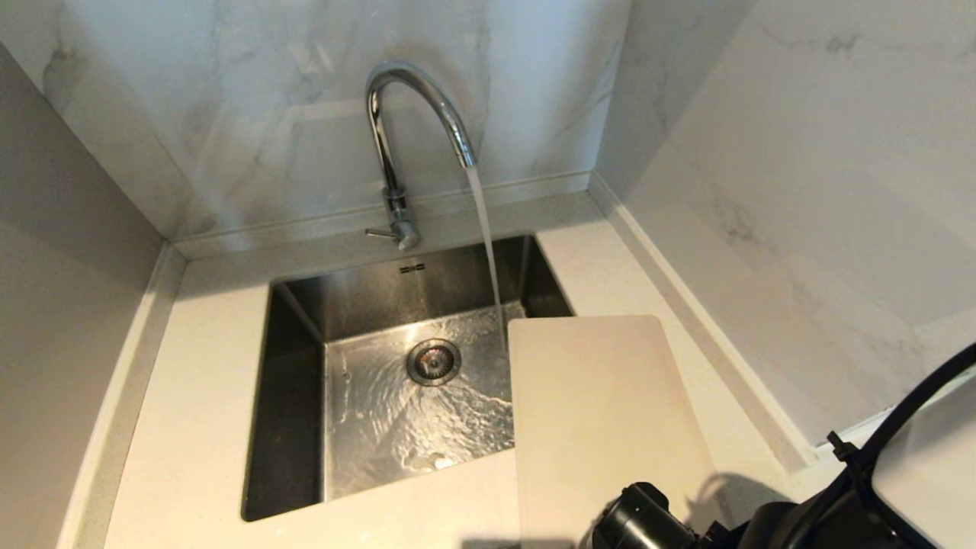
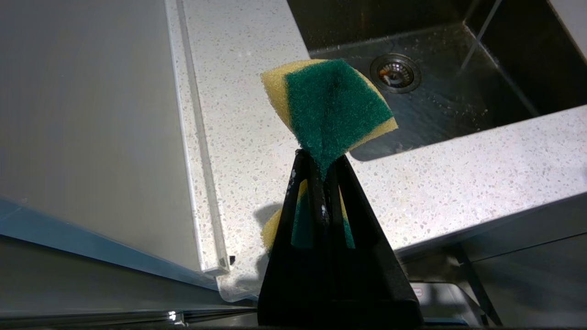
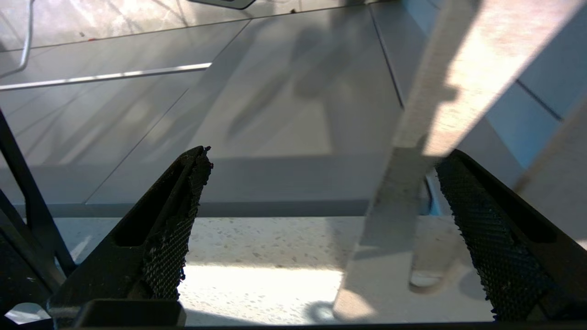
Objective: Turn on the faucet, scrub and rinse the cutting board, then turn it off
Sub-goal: Pick up the cutting board
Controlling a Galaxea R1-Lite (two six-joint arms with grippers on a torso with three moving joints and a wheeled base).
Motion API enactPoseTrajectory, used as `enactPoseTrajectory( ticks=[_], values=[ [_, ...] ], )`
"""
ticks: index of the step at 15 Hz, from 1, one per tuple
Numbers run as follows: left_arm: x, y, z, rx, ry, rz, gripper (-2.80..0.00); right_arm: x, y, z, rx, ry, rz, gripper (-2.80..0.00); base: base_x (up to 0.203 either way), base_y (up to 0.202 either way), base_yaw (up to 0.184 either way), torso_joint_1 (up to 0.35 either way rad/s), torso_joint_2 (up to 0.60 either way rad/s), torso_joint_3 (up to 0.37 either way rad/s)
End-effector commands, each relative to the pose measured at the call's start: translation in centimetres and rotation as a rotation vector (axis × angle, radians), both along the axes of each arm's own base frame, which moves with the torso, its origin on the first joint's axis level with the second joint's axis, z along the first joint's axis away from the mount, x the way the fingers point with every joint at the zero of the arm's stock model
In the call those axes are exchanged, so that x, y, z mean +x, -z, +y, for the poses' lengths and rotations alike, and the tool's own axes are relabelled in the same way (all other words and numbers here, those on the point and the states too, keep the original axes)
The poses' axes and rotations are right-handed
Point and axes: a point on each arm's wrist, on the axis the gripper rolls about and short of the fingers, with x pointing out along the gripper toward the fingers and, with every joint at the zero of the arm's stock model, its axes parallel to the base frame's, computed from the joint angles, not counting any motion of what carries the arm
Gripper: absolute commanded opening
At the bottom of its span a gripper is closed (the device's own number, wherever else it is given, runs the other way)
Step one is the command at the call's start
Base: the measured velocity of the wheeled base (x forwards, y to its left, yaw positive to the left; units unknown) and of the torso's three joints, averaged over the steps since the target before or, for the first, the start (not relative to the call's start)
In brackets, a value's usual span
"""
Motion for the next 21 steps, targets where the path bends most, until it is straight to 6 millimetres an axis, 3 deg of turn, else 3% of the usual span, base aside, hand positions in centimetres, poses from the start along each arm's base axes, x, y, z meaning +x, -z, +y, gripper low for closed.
enactPoseTrajectory(
  ticks=[1,21],
  values=[
    [0.0,0.0,0.0,0.0,-0.001,0.0,-2.8,0.0,0.5,0.0,-0.017,-0.005,0.019,0.0,0.0,0.0,0.0,0.0,0.0,0.0],
    [0.0,0.0,0.0,0.0,0.0,-0.001,-2.8,0.6,4.8,0.6,0.003,-0.01,-0.035,0.0,0.0,0.0,0.0,0.0,0.0,0.0]
  ],
)
